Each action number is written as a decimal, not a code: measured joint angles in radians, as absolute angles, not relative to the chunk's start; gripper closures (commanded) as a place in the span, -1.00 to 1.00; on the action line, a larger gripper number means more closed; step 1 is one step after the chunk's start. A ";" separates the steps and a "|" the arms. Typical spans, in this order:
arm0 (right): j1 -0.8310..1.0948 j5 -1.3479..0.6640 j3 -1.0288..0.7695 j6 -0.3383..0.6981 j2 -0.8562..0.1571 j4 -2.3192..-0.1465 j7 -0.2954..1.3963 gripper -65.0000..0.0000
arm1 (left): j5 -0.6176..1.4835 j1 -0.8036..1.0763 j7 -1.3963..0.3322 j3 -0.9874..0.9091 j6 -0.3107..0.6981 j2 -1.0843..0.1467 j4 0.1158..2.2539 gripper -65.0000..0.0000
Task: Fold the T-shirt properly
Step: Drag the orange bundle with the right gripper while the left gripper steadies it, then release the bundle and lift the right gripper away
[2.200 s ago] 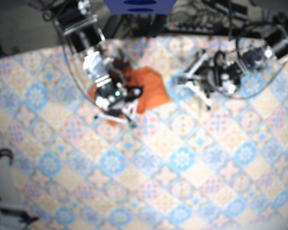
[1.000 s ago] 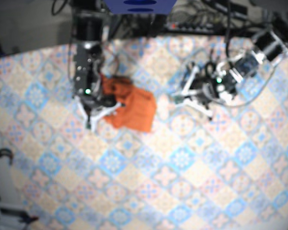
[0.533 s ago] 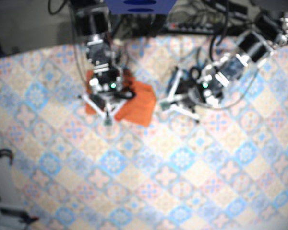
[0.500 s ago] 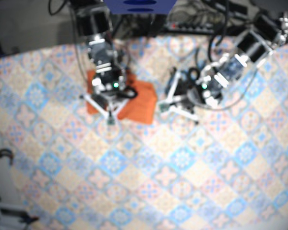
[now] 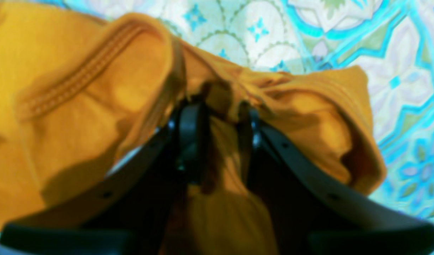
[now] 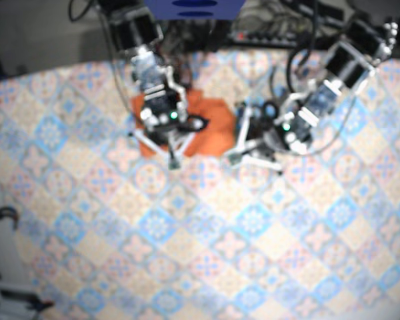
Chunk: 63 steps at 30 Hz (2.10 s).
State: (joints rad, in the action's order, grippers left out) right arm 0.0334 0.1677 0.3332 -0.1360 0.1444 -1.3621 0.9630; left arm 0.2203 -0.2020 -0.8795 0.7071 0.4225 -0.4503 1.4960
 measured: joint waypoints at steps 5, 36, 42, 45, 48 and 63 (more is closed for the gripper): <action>0.026 0.141 0.316 -0.125 0.144 -1.391 0.993 0.46 | 0.221 -0.175 -0.883 0.706 0.422 -0.478 1.525 0.77; -0.129 0.199 0.403 -0.131 0.072 -1.494 1.071 0.17 | 0.205 -0.073 -0.871 0.761 0.414 -0.502 1.546 0.77; -0.185 0.254 0.410 -0.109 0.083 -1.294 0.972 0.52 | 0.216 -0.077 -0.879 0.921 0.419 -0.653 1.647 0.77; -0.223 0.258 0.410 -0.113 0.079 -1.206 0.913 0.56 | 0.228 -0.064 -0.895 0.935 0.429 -0.702 1.714 0.77; -0.228 0.257 0.407 -0.109 0.078 -1.130 0.876 0.56 | 0.217 -0.070 -0.951 0.933 0.425 -0.713 1.763 0.77; -0.291 0.258 0.372 -0.109 0.001 -0.992 0.767 0.56 | 0.232 -0.098 -0.955 1.058 0.427 -0.668 1.811 0.77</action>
State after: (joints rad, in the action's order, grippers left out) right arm -0.2909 0.2584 0.3717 -0.1089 0.0006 -0.9924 0.7673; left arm 0.2321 -0.0978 -0.9546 1.0584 0.4267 -0.6678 1.8114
